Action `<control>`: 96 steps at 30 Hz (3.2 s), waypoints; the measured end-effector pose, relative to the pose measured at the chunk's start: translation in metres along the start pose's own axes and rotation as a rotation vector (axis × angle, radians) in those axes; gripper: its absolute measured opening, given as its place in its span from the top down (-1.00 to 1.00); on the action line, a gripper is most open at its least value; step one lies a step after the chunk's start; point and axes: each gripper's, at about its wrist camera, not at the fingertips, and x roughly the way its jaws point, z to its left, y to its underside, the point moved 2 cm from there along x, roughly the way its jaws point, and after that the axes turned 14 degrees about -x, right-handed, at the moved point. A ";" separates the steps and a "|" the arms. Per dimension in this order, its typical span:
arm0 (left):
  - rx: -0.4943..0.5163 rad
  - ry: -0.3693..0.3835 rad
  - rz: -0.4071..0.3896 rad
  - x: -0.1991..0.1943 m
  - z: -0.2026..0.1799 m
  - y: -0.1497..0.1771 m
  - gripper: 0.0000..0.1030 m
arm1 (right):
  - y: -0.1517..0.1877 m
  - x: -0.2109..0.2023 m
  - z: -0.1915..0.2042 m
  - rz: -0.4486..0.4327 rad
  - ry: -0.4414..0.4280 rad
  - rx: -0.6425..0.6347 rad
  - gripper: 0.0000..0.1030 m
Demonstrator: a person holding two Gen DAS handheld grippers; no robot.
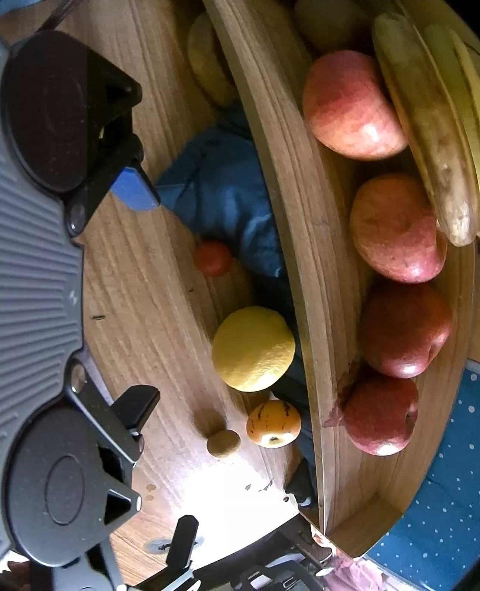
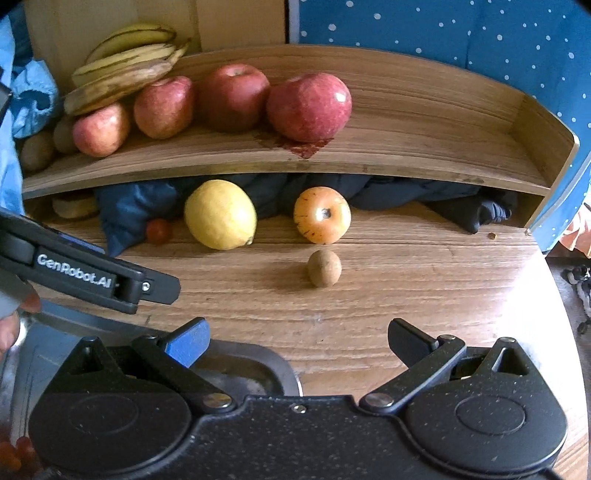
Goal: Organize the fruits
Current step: 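Reach the right gripper toward the small kiwi while the left reaches the cherry tomato, then close the right gripper on the kiwi while the left grips the cherry tomato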
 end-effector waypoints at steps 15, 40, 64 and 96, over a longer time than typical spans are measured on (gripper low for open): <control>0.025 0.115 -0.019 0.003 0.007 -0.005 -0.85 | -0.007 0.023 -0.019 -0.031 0.023 0.046 -0.76; -0.064 0.075 -0.064 0.010 0.016 -0.020 -0.26 | -0.014 0.045 -0.020 -0.036 0.007 0.058 -0.28; -0.109 0.049 -0.091 0.011 0.017 -0.024 0.14 | -0.021 0.061 -0.020 -0.043 -0.013 0.067 -0.09; -0.096 0.042 -0.049 0.009 0.008 -0.010 0.53 | -0.014 0.046 -0.017 -0.059 -0.025 0.068 0.46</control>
